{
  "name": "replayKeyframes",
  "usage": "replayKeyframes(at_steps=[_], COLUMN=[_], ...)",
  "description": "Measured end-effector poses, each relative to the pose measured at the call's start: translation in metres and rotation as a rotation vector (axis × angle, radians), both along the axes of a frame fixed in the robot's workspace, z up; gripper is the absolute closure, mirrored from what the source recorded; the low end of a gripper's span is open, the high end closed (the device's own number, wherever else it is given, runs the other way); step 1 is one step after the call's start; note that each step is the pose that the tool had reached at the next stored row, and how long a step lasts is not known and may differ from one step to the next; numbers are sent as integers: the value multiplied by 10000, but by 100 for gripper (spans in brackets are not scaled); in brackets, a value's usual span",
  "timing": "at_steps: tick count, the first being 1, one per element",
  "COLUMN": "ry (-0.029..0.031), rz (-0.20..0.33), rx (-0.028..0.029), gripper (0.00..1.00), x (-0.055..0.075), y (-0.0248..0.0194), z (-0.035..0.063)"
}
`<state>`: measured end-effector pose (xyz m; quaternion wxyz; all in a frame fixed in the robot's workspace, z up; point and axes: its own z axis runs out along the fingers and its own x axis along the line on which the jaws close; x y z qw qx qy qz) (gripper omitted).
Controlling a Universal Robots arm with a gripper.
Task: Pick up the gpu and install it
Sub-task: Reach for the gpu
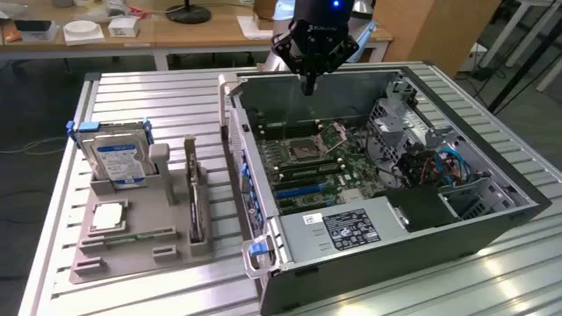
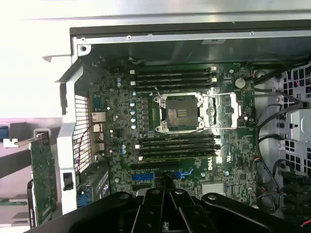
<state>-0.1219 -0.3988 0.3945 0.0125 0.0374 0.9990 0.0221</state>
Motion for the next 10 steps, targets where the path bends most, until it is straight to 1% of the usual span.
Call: replayKeyframes(at_steps=[10], ry=[0], rz=[0], rx=[0], gripper=[89], x=[-14], y=[0], z=[3])
